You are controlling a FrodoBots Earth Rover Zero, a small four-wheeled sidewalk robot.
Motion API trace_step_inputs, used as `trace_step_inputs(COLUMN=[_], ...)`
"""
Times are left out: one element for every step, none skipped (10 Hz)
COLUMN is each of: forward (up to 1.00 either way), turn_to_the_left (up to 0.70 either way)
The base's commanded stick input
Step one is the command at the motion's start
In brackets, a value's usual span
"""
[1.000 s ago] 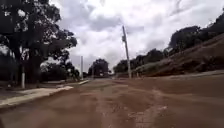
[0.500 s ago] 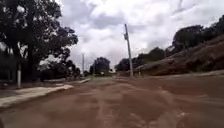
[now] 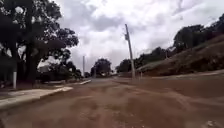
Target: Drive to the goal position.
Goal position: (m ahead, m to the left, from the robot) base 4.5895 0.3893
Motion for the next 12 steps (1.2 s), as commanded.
trace_step_inputs(forward=[0.7,0.7,0.7,0.7,0.7,0.7,0.7,0.7,0.7,0.7,0.7,0.7], turn_to_the_left=[0.0,0.0,0.0,0.0,0.0,0.0,0.0,0.0,0.0,0.0,0.0,0.0])
